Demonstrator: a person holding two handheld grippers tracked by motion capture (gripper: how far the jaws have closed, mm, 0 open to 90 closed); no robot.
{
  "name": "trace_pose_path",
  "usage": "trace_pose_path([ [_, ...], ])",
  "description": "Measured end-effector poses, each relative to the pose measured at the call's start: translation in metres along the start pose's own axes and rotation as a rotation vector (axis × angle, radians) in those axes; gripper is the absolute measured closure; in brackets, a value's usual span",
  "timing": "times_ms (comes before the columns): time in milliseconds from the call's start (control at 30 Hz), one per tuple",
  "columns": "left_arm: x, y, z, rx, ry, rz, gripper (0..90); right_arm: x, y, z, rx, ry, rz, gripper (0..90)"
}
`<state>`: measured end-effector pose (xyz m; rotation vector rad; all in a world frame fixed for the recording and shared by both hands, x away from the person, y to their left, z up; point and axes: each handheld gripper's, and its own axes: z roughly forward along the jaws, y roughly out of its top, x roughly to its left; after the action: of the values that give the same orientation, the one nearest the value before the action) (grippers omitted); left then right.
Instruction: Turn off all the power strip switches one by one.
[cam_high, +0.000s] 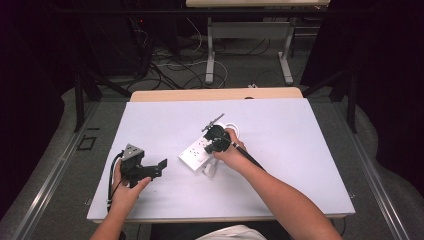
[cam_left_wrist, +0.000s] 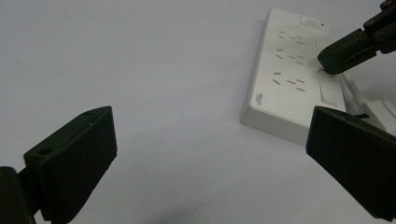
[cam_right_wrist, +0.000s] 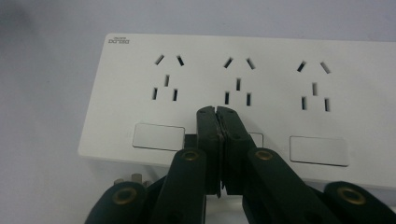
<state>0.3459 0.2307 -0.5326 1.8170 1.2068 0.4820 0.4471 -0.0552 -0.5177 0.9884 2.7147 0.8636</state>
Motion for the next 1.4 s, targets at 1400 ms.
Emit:
trace_pose_path([
  [1400,-0.0005,-0.0001,0.0002,0.0,0.0,0.001,1.7,0.0068,-0.0025,0.001,-0.015,0.02,0.001,88.9],
])
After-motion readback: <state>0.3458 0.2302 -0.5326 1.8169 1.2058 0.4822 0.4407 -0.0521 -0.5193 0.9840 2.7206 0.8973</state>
